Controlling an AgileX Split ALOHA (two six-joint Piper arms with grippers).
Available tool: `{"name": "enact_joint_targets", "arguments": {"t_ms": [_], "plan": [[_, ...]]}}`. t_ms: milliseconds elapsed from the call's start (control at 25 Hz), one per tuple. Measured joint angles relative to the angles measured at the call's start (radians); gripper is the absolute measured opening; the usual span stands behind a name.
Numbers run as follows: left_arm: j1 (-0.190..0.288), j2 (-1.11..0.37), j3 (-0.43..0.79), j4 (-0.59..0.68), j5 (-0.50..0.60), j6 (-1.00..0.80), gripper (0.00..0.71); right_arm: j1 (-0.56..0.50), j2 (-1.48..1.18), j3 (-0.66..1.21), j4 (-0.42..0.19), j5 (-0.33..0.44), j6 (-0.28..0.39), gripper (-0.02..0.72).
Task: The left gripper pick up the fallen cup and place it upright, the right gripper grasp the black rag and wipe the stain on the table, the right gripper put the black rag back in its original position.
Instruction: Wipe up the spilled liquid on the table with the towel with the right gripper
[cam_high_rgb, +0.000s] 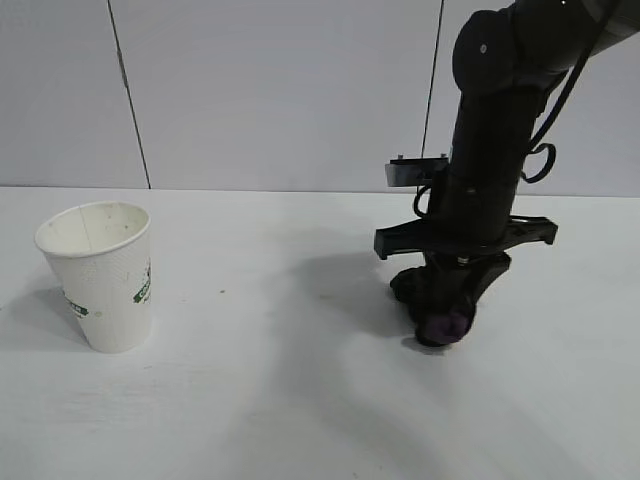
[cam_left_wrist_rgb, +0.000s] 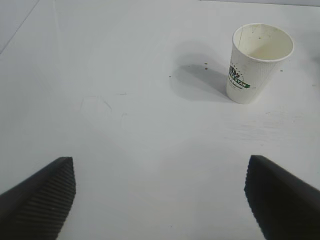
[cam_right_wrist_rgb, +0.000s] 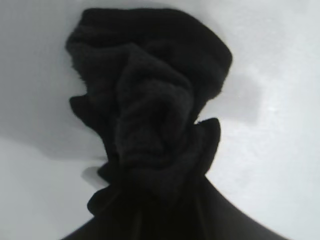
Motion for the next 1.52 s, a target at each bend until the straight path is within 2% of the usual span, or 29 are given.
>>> {"name": "enact_joint_targets", "arguments": {"t_ms": [120, 200, 440, 560, 640, 760, 880, 1040, 1200, 1320, 1520], "plan": [[-0.003, 0.000, 0.000, 0.000, 0.000, 0.000, 0.659, 0.050, 0.026, 0.000, 0.048, -0.062, 0.000, 0.116], [-0.014, 0.000, 0.000, 0.000, 0.000, 0.000, 0.659, 0.068, 0.050, 0.000, 0.077, -0.070, 0.000, 0.116], [-0.023, 0.000, 0.000, 0.000, 0.000, 0.000, 0.659, 0.064, 0.058, -0.008, 0.083, -0.057, 0.003, 0.116], [-0.023, 0.000, 0.000, 0.000, 0.000, 0.000, 0.659, 0.041, 0.058, -0.034, 0.039, -0.005, 0.012, 0.116], [-0.023, 0.000, 0.000, 0.000, 0.000, 0.000, 0.659, 0.014, 0.058, -0.057, -0.014, 0.041, 0.046, 0.116], [-0.023, 0.000, 0.000, 0.000, 0.000, 0.000, 0.659, -0.028, 0.058, -0.094, -0.105, 0.136, 0.080, 0.116], [-0.023, 0.000, 0.000, 0.000, 0.000, 0.000, 0.659, -0.063, 0.058, -0.123, -0.186, 0.253, 0.085, 0.116], [-0.023, 0.000, 0.000, 0.000, 0.000, 0.000, 0.659, -0.093, 0.058, -0.147, -0.261, 0.400, 0.078, 0.116], [-0.023, 0.000, 0.000, 0.000, 0.000, 0.000, 0.659, -0.105, 0.058, -0.152, -0.278, 0.517, 0.020, 0.116], [-0.023, 0.000, 0.000, 0.000, 0.000, 0.000, 0.659, -0.105, 0.056, -0.152, -0.269, 0.518, -0.001, 0.116], [-0.023, 0.000, 0.000, 0.000, 0.000, 0.000, 0.659, -0.105, 0.053, -0.152, -0.257, 0.427, -0.001, 0.116]]}}
